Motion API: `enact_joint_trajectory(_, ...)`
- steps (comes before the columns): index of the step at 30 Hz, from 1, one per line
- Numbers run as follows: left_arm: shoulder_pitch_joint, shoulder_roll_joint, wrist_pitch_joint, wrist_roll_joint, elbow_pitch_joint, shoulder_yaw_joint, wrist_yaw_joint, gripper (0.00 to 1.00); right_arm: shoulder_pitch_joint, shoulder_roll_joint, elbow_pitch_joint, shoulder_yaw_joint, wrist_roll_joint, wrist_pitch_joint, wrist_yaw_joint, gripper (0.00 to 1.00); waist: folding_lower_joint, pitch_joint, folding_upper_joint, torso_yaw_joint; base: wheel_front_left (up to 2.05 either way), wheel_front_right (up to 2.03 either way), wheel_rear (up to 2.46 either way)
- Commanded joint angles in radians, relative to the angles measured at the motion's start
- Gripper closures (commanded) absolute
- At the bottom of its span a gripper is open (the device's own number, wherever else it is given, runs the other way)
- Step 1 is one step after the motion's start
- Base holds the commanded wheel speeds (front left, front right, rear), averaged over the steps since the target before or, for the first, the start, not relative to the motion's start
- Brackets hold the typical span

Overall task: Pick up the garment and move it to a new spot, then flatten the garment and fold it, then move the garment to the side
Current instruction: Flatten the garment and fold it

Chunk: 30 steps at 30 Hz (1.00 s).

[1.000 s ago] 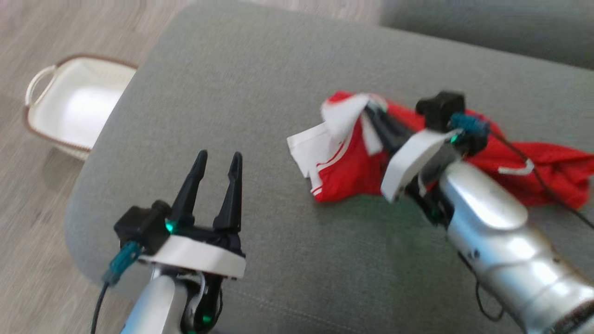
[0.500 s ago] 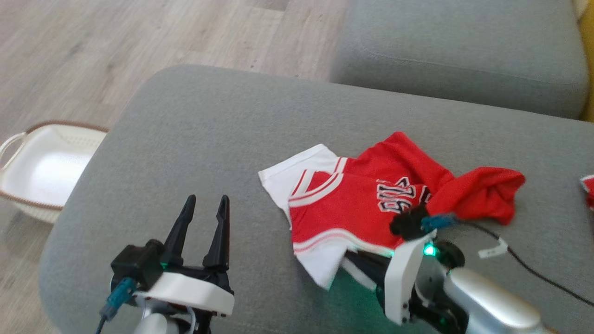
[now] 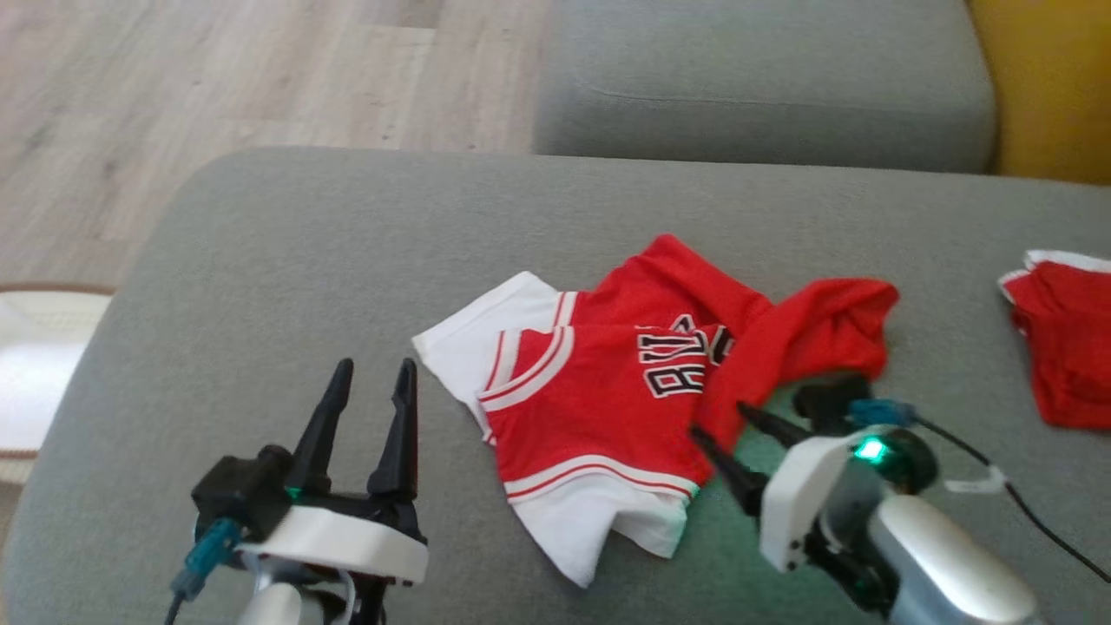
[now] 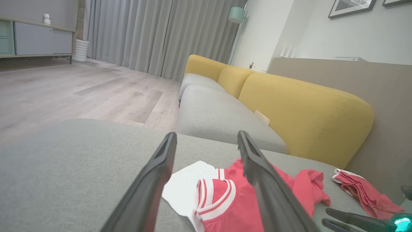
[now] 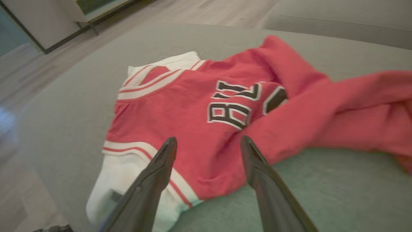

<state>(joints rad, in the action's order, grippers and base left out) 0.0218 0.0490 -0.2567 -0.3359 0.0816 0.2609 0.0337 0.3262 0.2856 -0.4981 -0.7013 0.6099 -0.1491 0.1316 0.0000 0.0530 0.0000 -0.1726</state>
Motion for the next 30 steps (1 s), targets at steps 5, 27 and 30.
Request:
enact_joint_trajectory(5,-0.045,0.001,-0.005,0.004,-0.055,-0.056,-0.009,0.00,-0.067,-0.001,0.092,0.192,-0.120,0.015,-0.001,0.00,0.0000,-0.008,0.0000,0.086,0.00,0.00,0.00)
enact_joint_trajectory(27,-0.058,0.001,-0.005,-0.017,-0.102,-0.043,-0.020,0.00,-0.211,-0.193,0.471,0.572,-0.367,0.107,-0.001,0.00,0.0000,-0.045,0.0000,0.109,0.00,0.00,0.00)
enact_joint_trajectory(30,-0.068,0.001,-0.005,-0.017,-0.100,-0.035,-0.017,0.00,-0.170,-0.193,0.471,0.558,-0.379,0.105,-0.001,0.00,0.0000,-0.074,0.0000,0.079,0.00,0.00,0.00)
